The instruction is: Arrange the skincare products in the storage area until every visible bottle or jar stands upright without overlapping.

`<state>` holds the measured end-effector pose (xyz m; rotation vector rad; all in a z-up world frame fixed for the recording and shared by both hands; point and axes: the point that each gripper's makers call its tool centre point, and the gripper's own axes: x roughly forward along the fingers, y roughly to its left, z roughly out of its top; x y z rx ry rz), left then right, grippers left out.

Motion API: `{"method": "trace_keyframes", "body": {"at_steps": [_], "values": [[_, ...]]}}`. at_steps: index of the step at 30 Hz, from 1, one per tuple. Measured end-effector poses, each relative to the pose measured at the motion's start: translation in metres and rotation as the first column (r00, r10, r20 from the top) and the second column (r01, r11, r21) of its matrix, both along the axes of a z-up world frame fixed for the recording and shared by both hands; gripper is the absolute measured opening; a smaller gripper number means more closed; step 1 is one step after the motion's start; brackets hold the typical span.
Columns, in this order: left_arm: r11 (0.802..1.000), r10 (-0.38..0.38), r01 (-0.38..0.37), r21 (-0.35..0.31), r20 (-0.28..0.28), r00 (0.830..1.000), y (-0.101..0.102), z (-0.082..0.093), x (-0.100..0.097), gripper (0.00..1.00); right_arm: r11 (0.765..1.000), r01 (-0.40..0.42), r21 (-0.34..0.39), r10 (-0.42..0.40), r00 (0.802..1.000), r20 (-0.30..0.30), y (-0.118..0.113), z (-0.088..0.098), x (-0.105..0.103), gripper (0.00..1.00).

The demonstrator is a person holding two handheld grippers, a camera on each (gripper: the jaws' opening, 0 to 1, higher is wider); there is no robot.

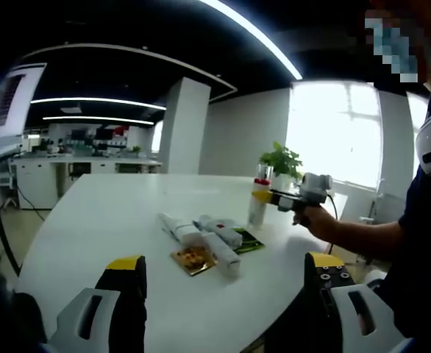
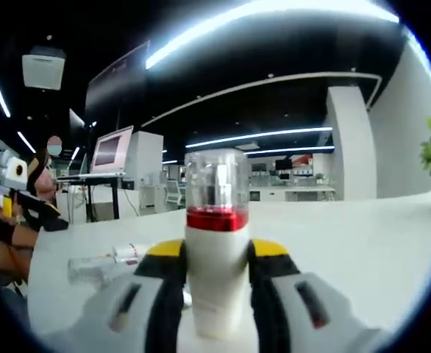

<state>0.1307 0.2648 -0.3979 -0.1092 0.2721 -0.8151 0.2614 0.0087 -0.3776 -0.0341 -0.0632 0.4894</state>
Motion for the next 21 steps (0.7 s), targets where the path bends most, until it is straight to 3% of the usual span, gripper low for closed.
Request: {"method": "trace_keyframes", "body": {"at_steps": [4,11,21], "values": [[1.000,0.000,0.000,-0.002,0.000,1.000,0.0000,0.0000,-0.0005,0.90,0.996,0.087,-0.035,-0.087,0.996,-0.016,-0.0086,-0.0042,0.0050,0.47],[1.000,-0.007,0.007,0.000,0.003,1.000,0.0003,0.0011,-0.0031,0.90,0.981,0.192,-0.033,-0.192,0.981,0.005,-0.0053,0.0003,0.0068,0.43],[1.000,0.003,-0.003,0.005,0.009,1.000,0.0075,0.0037,-0.0055,0.90,0.962,0.266,-0.061,-0.264,0.964,0.042,-0.0090,0.0016,0.0081,0.38]]}}
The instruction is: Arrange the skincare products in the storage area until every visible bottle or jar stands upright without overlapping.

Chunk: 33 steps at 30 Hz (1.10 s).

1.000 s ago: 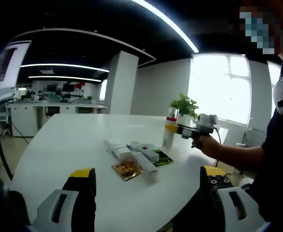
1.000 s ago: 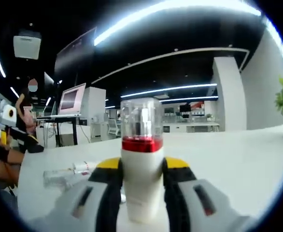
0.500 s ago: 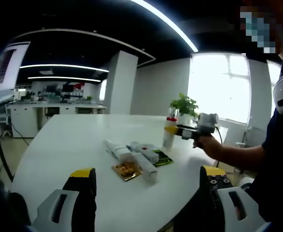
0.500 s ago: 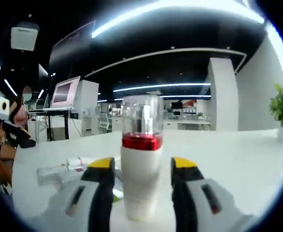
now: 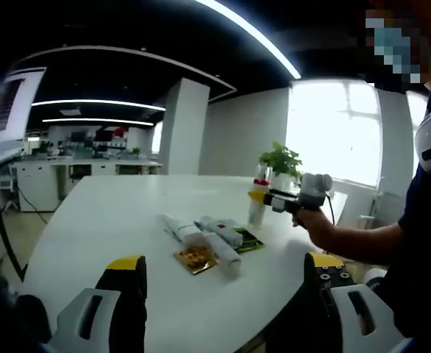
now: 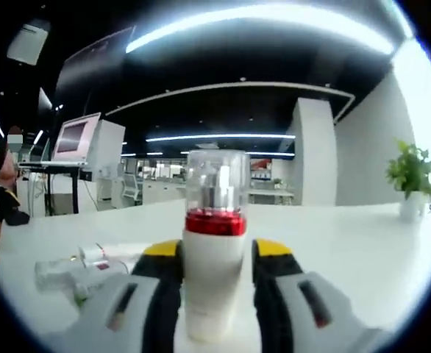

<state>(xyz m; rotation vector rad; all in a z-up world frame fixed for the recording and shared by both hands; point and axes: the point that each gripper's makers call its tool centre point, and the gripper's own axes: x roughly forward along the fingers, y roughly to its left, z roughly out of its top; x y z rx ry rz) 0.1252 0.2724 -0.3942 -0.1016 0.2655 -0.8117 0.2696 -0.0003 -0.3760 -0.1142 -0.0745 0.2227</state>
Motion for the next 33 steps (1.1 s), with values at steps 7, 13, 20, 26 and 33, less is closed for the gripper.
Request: {"method": "trace_keyframes", "body": {"at_steps": [7,13,20,26,33], "values": [[1.000,-0.002,0.002,-0.003,-0.004,1.000,0.000,-0.001,-0.001,0.90,0.999,0.039,-0.003,-0.039,0.999,0.023,0.002,0.006,-0.001,0.33],[1.000,-0.002,0.002,0.005,0.000,1.000,0.003,0.001,-0.001,0.89,0.998,0.068,0.013,-0.068,0.997,0.035,-0.001,0.008,0.003,0.32],[1.000,0.009,-0.009,0.004,-0.003,1.000,0.007,-0.002,-0.001,0.89,1.000,0.022,0.022,-0.023,0.999,0.049,0.003,0.010,0.001,0.31],[1.000,0.009,-0.009,0.005,-0.011,1.000,0.006,-0.003,-0.002,0.88,0.999,-0.013,0.046,0.011,0.999,0.039,0.000,0.010,0.002,0.30],[1.000,0.016,-0.016,0.004,-0.012,1.000,0.004,-0.003,0.000,0.88,0.997,-0.040,0.063,0.038,0.999,0.034,-0.007,0.009,0.002,0.30]]}}
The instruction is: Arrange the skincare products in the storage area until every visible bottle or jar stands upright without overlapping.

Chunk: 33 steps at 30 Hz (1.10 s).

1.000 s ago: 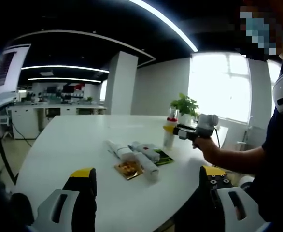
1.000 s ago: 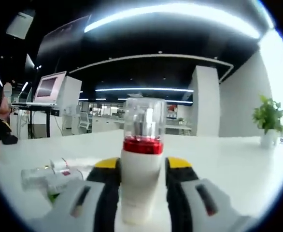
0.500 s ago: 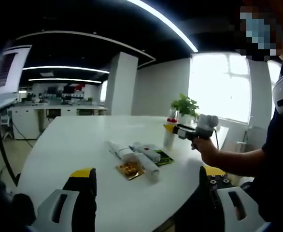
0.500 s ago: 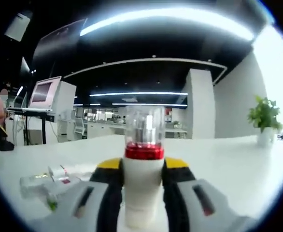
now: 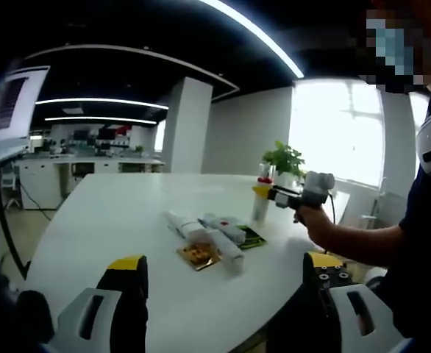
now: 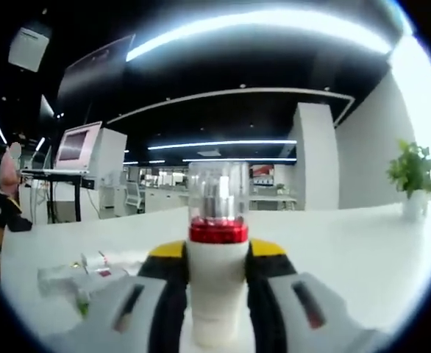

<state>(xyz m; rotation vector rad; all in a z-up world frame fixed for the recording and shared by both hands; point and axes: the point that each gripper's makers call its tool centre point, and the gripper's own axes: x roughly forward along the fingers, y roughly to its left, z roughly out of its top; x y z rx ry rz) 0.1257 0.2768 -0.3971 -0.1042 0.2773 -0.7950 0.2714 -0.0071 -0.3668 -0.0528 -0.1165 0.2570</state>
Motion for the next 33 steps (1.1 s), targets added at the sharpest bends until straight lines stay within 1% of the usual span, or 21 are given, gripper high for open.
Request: {"method": "trace_keyframes", "body": {"at_steps": [3,7,15,16,33], "values": [[1.000,-0.001,0.001,-0.002,-0.001,1.000,-0.003,0.000,0.001,0.88,1.000,-0.006,-0.009,0.006,1.000,0.002,-0.001,0.001,-0.002,0.29],[1.000,-0.004,0.004,-0.003,-0.001,1.000,-0.006,0.000,0.001,0.89,1.000,-0.004,0.020,0.004,1.000,0.007,-0.008,0.003,-0.006,0.29],[1.000,-0.004,0.004,-0.004,-0.001,1.000,-0.008,-0.001,0.002,0.89,1.000,0.009,0.015,-0.009,1.000,0.021,-0.019,0.009,-0.006,0.29],[1.000,-0.004,0.004,-0.006,-0.001,1.000,-0.008,0.000,0.002,0.89,1.000,0.010,0.022,-0.011,1.000,0.022,-0.025,0.010,-0.005,0.29],[1.000,-0.005,0.005,-0.011,0.002,1.000,-0.011,0.002,0.005,0.89,0.998,0.060,0.016,-0.061,0.997,0.037,-0.056,0.016,0.000,0.29]]}}
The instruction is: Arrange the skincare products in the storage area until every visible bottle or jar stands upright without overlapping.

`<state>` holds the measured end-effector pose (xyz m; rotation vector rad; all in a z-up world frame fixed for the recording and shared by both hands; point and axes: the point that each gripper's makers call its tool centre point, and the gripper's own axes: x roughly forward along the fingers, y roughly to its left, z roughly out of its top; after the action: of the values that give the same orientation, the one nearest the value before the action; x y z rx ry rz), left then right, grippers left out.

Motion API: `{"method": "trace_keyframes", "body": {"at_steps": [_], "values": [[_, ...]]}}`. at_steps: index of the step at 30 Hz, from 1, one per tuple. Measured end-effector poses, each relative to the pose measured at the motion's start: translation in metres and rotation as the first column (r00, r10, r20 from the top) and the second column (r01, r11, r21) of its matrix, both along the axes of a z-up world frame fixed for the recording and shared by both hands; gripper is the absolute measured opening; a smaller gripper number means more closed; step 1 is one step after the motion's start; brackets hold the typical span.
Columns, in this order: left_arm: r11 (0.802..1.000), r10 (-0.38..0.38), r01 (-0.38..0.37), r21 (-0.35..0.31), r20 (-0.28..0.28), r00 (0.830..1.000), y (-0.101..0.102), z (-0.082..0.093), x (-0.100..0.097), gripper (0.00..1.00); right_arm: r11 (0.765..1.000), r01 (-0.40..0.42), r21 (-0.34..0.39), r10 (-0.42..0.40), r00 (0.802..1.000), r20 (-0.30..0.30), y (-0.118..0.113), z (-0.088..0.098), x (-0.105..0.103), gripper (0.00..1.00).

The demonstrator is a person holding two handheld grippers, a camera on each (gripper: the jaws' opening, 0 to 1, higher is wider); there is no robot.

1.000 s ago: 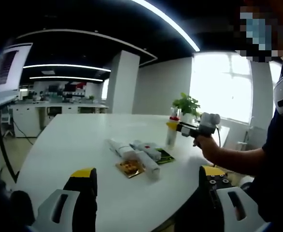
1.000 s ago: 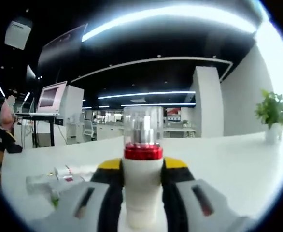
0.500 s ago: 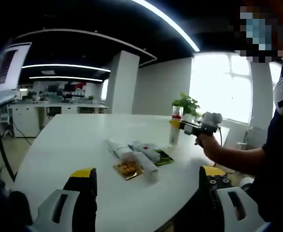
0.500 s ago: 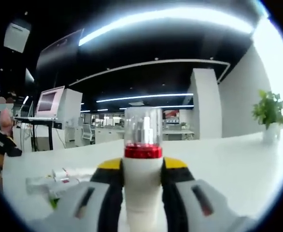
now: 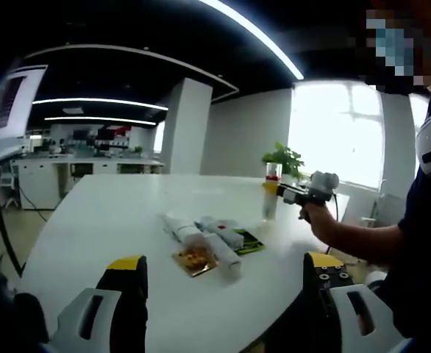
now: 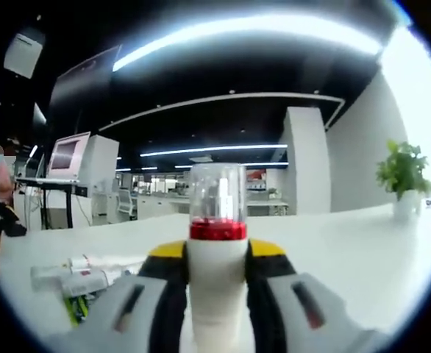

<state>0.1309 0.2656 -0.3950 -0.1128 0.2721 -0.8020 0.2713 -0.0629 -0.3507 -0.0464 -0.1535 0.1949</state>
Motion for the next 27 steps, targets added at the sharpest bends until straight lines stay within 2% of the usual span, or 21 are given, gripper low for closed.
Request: {"method": "trace_keyframes", "body": {"at_steps": [22,27], "values": [[1.000,0.007,-0.007,0.007,0.001,1.000,-0.003,0.000,0.002,0.89,0.998,0.066,-0.003,-0.066,0.998,0.009,-0.050,0.006,0.007,0.29],[1.000,0.004,-0.004,0.012,0.002,1.000,-0.005,0.001,0.002,0.89,0.997,0.073,-0.004,-0.073,0.997,0.012,-0.053,0.008,0.010,0.29]]}}
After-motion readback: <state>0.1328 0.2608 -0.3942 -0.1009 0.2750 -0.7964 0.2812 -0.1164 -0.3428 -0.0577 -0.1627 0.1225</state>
